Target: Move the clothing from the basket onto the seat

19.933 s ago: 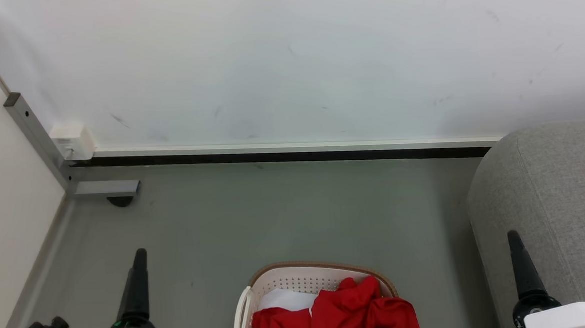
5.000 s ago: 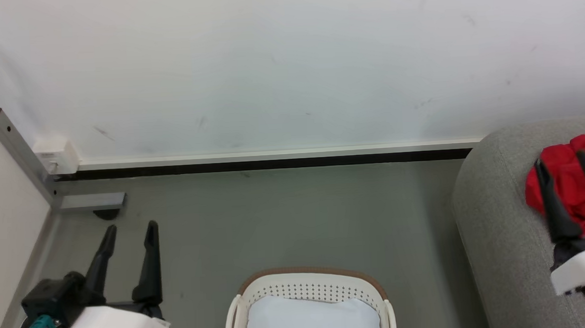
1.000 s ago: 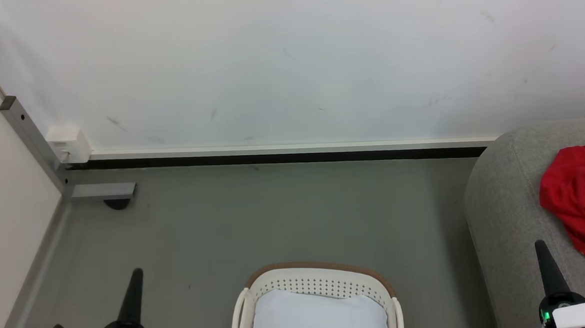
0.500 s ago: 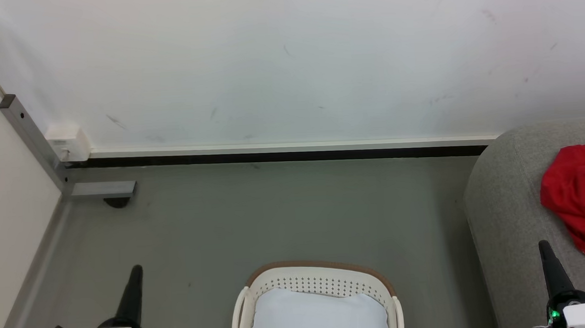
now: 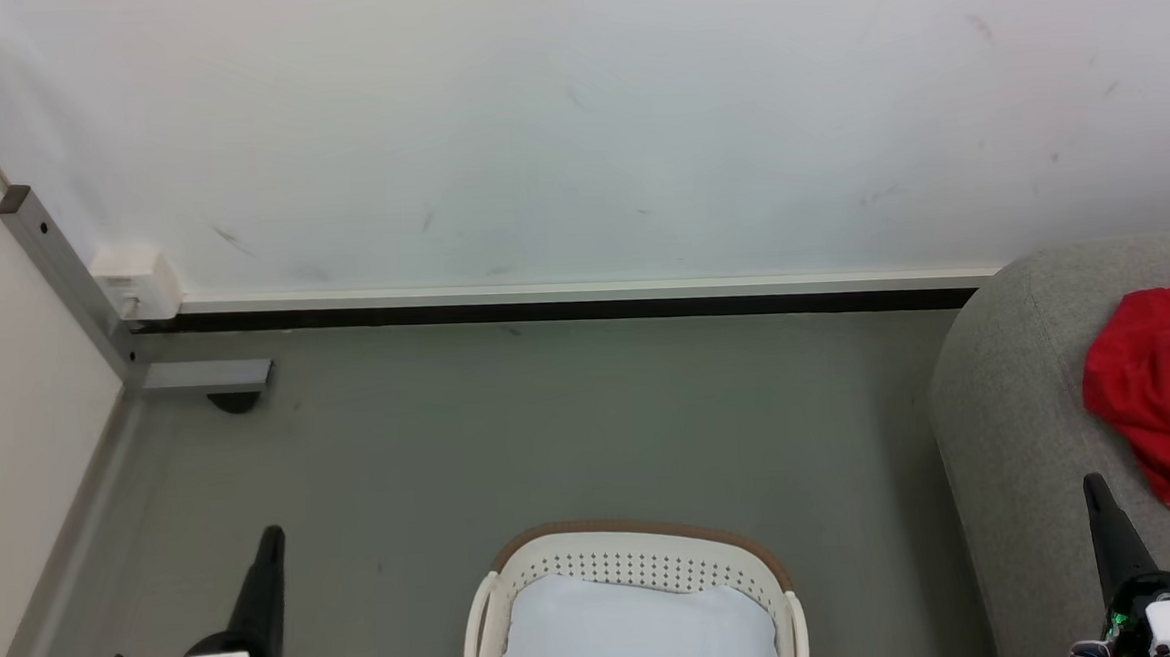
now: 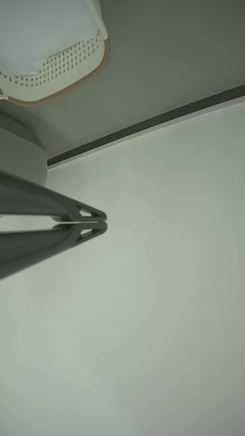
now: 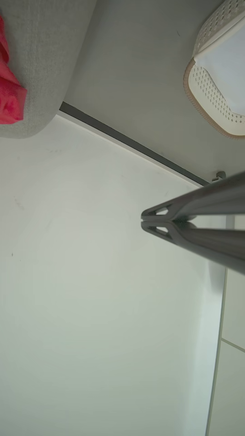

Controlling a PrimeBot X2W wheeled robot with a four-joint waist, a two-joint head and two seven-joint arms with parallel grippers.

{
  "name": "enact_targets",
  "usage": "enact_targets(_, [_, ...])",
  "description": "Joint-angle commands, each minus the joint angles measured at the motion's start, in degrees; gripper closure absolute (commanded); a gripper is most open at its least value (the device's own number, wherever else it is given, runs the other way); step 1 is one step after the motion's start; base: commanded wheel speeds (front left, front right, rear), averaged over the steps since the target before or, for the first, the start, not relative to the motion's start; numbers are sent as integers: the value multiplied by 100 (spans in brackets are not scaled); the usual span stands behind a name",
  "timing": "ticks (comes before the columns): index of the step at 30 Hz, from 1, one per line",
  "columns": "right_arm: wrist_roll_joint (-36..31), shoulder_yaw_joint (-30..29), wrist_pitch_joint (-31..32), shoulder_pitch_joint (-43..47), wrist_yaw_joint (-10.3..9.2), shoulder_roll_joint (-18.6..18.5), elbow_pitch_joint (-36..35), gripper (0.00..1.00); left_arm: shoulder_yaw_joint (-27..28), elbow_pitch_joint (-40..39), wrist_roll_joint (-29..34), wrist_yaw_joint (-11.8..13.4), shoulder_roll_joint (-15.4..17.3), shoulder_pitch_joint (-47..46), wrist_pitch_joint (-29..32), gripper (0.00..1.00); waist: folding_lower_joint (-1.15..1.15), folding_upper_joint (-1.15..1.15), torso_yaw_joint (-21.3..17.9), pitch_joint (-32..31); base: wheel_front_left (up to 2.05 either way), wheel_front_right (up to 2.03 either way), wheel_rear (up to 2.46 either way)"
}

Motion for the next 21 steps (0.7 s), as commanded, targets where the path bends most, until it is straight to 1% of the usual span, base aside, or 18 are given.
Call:
enact_targets(1, [128, -50, 30, -49, -10, -1, 10, 100, 45, 7, -97, -42, -10, -66, 25, 100, 0, 0, 1, 2, 0, 0, 0])
enact_targets(17, [660, -169, 188, -94, -12, 41, 41, 100, 157, 73, -656, -117, -84, -114, 197, 100, 0, 0, 7, 32, 0, 0, 0])
enact_targets(21, [642, -170, 194, -94, -11, 44, 41, 100, 153, 71, -650, -104, -84, -112, 200, 100, 0, 0, 8, 33, 0, 0, 0])
